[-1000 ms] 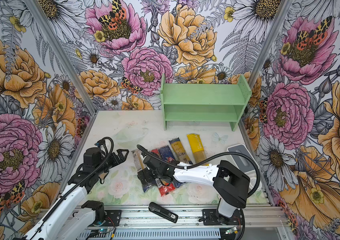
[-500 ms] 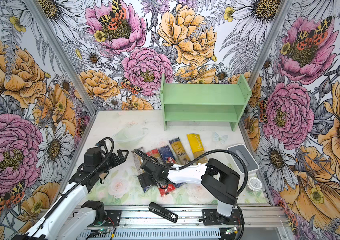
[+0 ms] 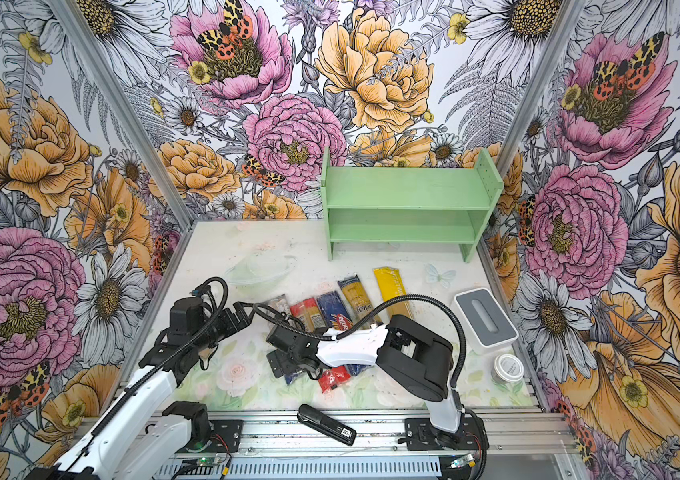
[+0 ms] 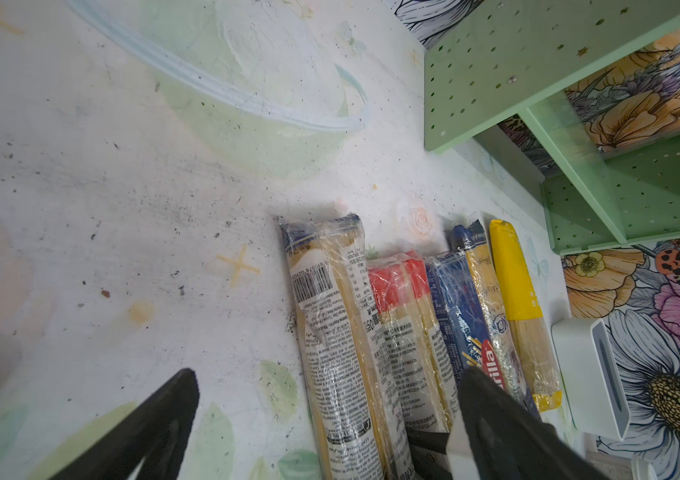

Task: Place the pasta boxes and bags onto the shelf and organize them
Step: 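Close the right gripper on the clear ankara spaghetti bag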

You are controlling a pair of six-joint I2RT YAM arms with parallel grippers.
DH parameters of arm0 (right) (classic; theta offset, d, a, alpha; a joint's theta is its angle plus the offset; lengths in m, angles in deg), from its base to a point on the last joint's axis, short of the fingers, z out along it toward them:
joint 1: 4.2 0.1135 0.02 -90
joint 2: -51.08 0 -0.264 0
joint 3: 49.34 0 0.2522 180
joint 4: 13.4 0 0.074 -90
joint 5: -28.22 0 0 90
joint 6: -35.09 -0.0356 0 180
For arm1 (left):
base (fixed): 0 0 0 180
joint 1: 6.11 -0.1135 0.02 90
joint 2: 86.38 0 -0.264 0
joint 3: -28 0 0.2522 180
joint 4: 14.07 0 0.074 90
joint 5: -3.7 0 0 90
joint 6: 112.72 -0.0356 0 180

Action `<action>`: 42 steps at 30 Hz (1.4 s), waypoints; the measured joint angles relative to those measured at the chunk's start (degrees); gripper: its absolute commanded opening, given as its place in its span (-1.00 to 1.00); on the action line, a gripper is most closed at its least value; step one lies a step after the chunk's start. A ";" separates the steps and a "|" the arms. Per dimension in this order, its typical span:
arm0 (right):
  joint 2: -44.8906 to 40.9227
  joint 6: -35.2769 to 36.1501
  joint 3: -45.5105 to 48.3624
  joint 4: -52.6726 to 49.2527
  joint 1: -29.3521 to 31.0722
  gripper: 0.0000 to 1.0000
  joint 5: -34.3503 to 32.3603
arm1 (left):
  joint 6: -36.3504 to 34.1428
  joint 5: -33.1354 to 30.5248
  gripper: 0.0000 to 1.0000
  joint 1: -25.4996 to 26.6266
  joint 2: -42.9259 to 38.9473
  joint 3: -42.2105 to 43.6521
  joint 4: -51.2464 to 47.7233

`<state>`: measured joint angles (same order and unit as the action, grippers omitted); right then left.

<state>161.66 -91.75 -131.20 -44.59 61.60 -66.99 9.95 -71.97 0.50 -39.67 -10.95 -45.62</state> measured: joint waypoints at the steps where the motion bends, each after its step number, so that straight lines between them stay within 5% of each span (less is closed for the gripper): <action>1: 0.26 0.00 -0.35 -0.37 0.13 0.89 -0.48 | 0.07 -0.02 0.97 0.00 0.00 0.04 -0.02; 11: 1.86 0.07 -1.62 -2.08 1.38 0.57 -6.14 | 0.44 -0.02 0.98 0.00 0.00 0.15 0.04; 26: 1.84 -1.53 -1.62 -1.84 1.90 -0.27 -8.02 | 0.46 0.17 0.98 -0.15 2.25 0.13 1.44; 42: -1.73 2.01 -1.64 -5.33 -4.50 -1.00 5.33 | 0.48 0.13 0.97 -0.48 -0.48 1.36 1.73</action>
<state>159.94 -89.74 -132.84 -49.92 57.09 -61.66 10.43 -71.84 0.02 -40.15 -9.60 -43.89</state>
